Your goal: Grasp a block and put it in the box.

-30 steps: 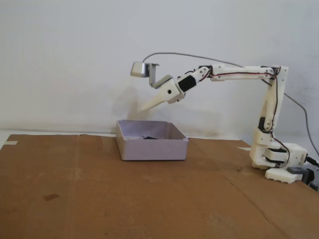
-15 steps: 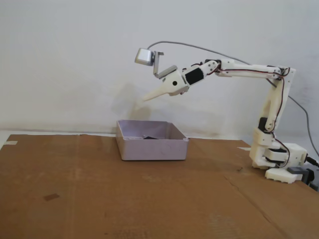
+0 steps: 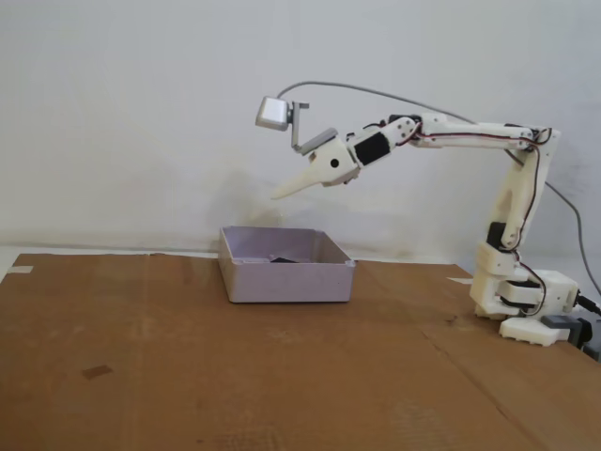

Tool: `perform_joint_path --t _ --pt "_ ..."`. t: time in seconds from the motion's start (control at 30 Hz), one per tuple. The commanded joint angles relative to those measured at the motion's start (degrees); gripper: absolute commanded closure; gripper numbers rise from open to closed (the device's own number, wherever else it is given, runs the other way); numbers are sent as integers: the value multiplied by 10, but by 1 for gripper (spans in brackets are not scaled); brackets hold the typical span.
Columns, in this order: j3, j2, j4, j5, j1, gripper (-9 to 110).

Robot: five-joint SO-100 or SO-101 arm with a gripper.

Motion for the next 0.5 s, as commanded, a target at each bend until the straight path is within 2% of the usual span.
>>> perform_joint_path --t 0.0,0.47 --pt "-9 77 -13 -8 -12 101" --pt "13 76 -13 -8 -27 101"
